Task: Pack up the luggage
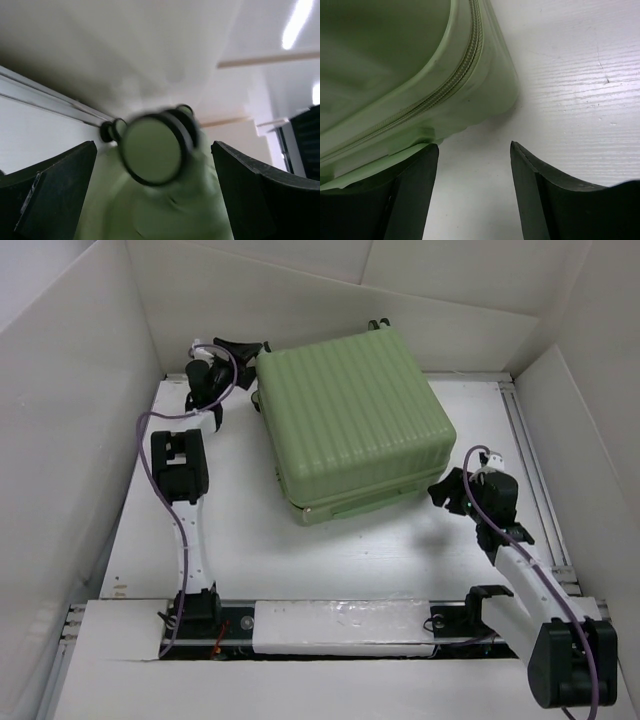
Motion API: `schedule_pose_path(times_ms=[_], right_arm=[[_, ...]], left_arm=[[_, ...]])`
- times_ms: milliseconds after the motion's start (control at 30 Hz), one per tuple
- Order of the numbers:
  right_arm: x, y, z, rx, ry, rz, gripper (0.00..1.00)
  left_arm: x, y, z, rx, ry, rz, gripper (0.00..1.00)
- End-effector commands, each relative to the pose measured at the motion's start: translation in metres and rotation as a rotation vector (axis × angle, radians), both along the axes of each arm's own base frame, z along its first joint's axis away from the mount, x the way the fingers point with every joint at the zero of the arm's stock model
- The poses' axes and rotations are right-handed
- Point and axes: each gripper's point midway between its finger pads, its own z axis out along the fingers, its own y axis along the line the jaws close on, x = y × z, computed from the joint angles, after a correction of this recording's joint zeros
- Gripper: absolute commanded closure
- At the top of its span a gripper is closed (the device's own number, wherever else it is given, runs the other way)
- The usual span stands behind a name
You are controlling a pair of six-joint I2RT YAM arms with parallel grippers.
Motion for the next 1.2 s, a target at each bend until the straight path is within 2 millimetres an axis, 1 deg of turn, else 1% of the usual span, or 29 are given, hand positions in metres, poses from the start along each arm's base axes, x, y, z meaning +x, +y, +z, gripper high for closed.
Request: schedule_pose_path(times_ms=[0, 33, 67, 100, 133, 167, 200, 233, 267, 300, 333, 367, 400, 433, 533, 633, 667, 733, 767, 800, 900, 933, 967, 1000, 1033, 1067, 1100, 1133, 1167], right_arm=[[0.006, 0.001, 0.016, -0.002, -0.076, 0.014, 0.35], [0.006, 0.001, 0.016, -0.002, -0.076, 0.014, 0.35], [0.005, 0.001, 0.014, -0.002, -0.067, 0.014, 0.34], [0.005, 0.001, 0.017, -0.002, -0.076, 0.014, 0.34], [0.005, 0.001, 0.017, -0.002, -0.076, 0.014, 0.34], [0.005, 0.001, 0.017, -0.002, -0.076, 0.014, 0.32], [0.005, 0.001, 0.017, -0.002, -0.076, 0.014, 0.32], [0.007, 0.001, 0.018, -0.002, -0.076, 0.014, 0.31], [0.007, 0.001, 0.015, -0.002, -0.062, 0.014, 0.31], [0.008, 0.004, 0.019, 0.004, -0.071, 0.027, 0.31], [0.010, 0.004, 0.019, 0.004, -0.066, 0.027, 0.29], [0.011, 0.004, 0.015, 0.004, -0.051, 0.027, 0.29], [0.012, 0.004, 0.019, 0.004, -0.060, 0.027, 0.28], [0.013, 0.004, 0.016, 0.004, -0.048, 0.027, 0.28], [0.014, 0.004, 0.011, 0.004, -0.036, 0.027, 0.27], [0.016, 0.004, 0.015, 0.004, -0.045, 0.027, 0.27], [0.016, 0.004, 0.015, 0.004, -0.045, 0.027, 0.27], [0.016, 0.004, 0.015, 0.004, -0.045, 0.027, 0.27], [0.016, 0.004, 0.015, 0.004, -0.045, 0.027, 0.27], [0.016, 0.004, 0.015, 0.004, -0.045, 0.027, 0.27], [0.016, 0.002, 0.018, 0.000, -0.054, 0.018, 0.27], [0.016, 0.002, 0.018, 0.000, -0.054, 0.018, 0.27], [0.016, 0.002, 0.018, 0.000, -0.054, 0.018, 0.27], [0.018, 0.002, 0.023, 0.000, -0.065, 0.018, 0.27], [0.018, 0.002, 0.023, 0.000, -0.065, 0.018, 0.25], [0.022, 0.000, 0.028, 0.002, -0.075, 0.001, 0.25], [0.024, -0.001, 0.029, -0.002, -0.075, -0.008, 0.25], [0.025, -0.001, 0.024, -0.003, -0.058, -0.008, 0.25], [0.028, -0.001, 0.028, 0.005, -0.059, -0.011, 0.25]], left_arm=[[-0.061, -0.018, 0.124, -0.030, -0.344, -0.083, 0.00], [-0.066, -0.016, 0.126, -0.045, -0.370, -0.066, 0.00], [-0.066, -0.009, 0.119, -0.044, -0.360, -0.055, 0.00], [-0.066, -0.009, 0.119, -0.044, -0.360, -0.055, 0.00], [-0.066, -0.014, 0.116, -0.014, -0.356, -0.092, 0.00], [-0.060, -0.022, 0.126, 0.009, -0.357, -0.120, 0.00], [-0.060, -0.032, 0.125, 0.040, -0.373, -0.140, 0.00], [-0.056, -0.037, 0.121, 0.056, -0.370, -0.144, 0.00], [-0.047, -0.044, 0.110, 0.076, -0.298, -0.151, 0.00], [-0.044, -0.050, 0.132, 0.107, -0.344, -0.162, 0.00], [-0.036, -0.062, 0.120, 0.145, -0.332, -0.175, 0.00], [-0.030, -0.062, 0.118, 0.163, -0.316, -0.174, 0.00], [-0.026, -0.070, 0.127, 0.171, -0.300, -0.179, 0.00], [-0.021, -0.070, 0.117, 0.170, -0.277, -0.181, 0.00], [-0.008, -0.066, 0.104, 0.154, -0.220, -0.142, 0.00], [0.000, -0.069, 0.093, 0.143, -0.176, -0.127, 0.00], [0.004, -0.069, 0.080, 0.135, -0.149, -0.130, 0.00], [0.007, -0.070, 0.081, 0.118, -0.158, -0.130, 0.00], [0.007, -0.077, 0.087, 0.109, -0.171, -0.141, 0.00], [0.010, -0.084, 0.076, 0.108, -0.161, -0.150, 0.05], [0.010, -0.092, 0.073, 0.091, -0.174, -0.170, 0.20], [0.006, -0.099, 0.067, 0.092, -0.176, -0.189, 0.37], [0.003, -0.100, 0.068, 0.082, -0.200, -0.202, 0.47], [0.001, -0.100, 0.058, 0.071, -0.183, -0.204, 0.57], [-0.008, -0.101, 0.069, 0.052, -0.203, -0.222, 0.66], [-0.013, -0.101, 0.073, 0.052, -0.226, -0.222, 0.87], [-0.017, -0.100, 0.059, 0.051, -0.196, -0.214, 0.96], [-0.025, -0.092, 0.080, 0.051, -0.221, -0.195, 1.00], [-0.028, -0.083, 0.084, 0.061, -0.230, -0.172, 1.00]])
